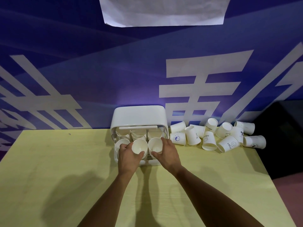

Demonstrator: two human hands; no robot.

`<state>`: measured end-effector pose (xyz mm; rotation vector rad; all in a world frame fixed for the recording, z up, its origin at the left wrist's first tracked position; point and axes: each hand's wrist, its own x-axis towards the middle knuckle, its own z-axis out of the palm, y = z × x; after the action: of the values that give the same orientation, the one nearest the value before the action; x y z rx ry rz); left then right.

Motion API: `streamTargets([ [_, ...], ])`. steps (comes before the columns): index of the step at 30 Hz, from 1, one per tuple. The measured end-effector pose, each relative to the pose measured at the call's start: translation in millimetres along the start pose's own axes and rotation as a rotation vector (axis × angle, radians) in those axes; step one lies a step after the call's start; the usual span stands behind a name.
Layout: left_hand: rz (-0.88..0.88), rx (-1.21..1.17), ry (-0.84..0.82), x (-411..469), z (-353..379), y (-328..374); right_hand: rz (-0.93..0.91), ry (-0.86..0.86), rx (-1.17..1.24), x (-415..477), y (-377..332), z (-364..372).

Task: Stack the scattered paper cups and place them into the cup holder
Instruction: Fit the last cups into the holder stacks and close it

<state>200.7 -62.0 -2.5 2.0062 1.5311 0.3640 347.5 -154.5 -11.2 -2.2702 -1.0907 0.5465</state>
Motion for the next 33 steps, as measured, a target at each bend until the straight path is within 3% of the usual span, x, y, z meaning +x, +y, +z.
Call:
streamTargets([
  [5, 0.012, -0.022, 0.006, -1.5, 0.1, 3.2, 0.014, -0.001, 0.047, -2.5, 4.5, -11.2],
  [11, 0.150, -0.096, 0.007, -7.9, 7.5, 24.6, 0.035, 0.011, 0.051, -7.5, 17.6, -31.5],
  [23, 0.333, -0.093, -0.139, -22.7, 59.2, 90.9, 0.167, 0.089, 0.067, -24.5, 81.7, -88.1],
  [33, 0.373, -0.051, -0.305, -28.3, 111.5, 139.3, 0.318, 0.145, 0.108, -35.1, 149.7, -123.1],
])
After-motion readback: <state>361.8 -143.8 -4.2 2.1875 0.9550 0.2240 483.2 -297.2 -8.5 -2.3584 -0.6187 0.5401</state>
